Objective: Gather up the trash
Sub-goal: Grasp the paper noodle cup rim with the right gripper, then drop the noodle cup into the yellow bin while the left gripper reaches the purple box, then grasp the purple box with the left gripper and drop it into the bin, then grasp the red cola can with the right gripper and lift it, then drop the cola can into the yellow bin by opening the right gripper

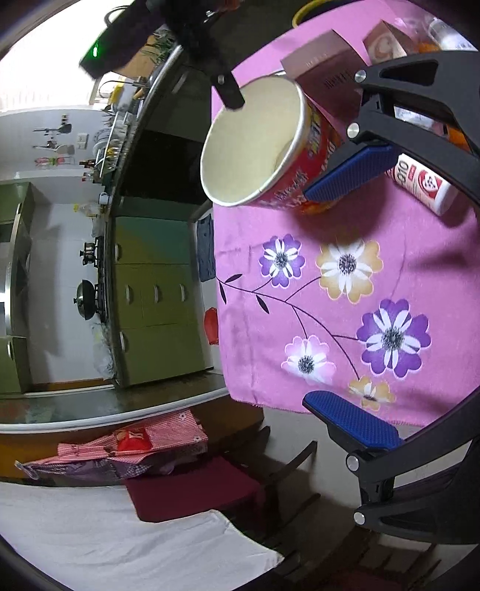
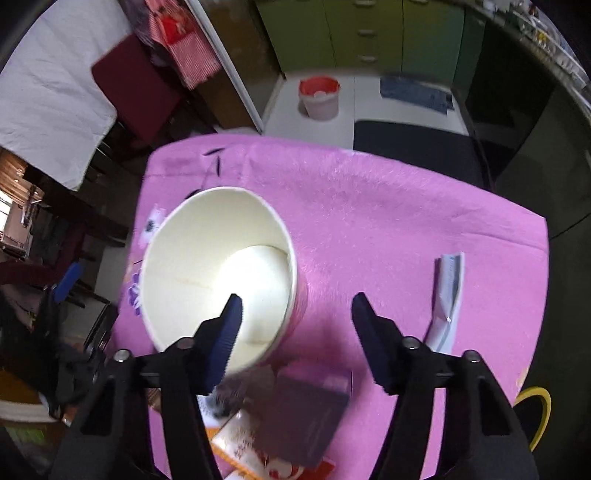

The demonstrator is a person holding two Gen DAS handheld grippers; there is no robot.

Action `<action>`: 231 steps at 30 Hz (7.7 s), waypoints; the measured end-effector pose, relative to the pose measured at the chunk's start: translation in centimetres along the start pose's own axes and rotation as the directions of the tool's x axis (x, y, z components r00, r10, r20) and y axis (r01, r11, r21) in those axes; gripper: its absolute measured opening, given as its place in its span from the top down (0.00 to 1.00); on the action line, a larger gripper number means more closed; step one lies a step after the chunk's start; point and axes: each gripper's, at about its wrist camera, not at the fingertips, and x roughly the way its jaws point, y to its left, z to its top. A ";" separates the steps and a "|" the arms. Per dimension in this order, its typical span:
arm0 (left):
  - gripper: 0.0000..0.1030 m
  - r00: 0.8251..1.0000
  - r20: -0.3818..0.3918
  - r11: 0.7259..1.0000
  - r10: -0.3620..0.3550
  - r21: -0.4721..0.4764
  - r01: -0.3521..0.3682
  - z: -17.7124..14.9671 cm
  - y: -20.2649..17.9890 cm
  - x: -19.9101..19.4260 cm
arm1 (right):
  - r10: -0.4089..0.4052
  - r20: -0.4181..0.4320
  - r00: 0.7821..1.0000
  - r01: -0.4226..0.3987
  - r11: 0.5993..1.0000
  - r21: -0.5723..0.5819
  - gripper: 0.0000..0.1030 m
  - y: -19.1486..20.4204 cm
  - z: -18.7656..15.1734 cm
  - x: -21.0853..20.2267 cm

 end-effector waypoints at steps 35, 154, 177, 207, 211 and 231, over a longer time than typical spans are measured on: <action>0.05 0.987 -0.062 0.989 -0.150 0.005 0.150 -0.4 -0.9 1.5 | -0.286 0.142 0.948 0.153 0.797 0.584 0.95 -28.8 -22.5 -14.8; 0.14 0.777 -0.179 0.723 -0.604 0.287 0.628 7.3 -27.3 -14.0 | -0.146 0.404 0.903 0.044 0.967 0.252 0.62 -17.3 -36.8 -13.0; 0.07 0.957 0.133 0.957 -0.258 -0.097 0.272 -5.1 3.0 -20.0 | 0.082 -0.110 0.991 -0.137 0.566 -0.813 0.32 13.5 -32.3 -2.2; 0.06 0.948 0.062 0.946 -0.312 -0.067 0.316 -6.8 1.2 -17.4 | 0.027 -0.159 0.987 -0.147 0.561 -0.815 0.33 14.5 -31.1 2.4; 0.06 0.949 0.060 0.947 -0.310 -0.066 0.314 -6.8 1.1 -17.3 | 0.127 -0.149 0.981 -0.196 0.593 -0.781 0.33 14.4 -30.4 0.1; 0.07 0.927 0.014 0.928 -0.374 0.018 0.373 -6.0 -3.2 -15.7 | -0.280 0.138 0.950 0.274 0.960 0.058 0.33 -19.0 -25.6 -8.9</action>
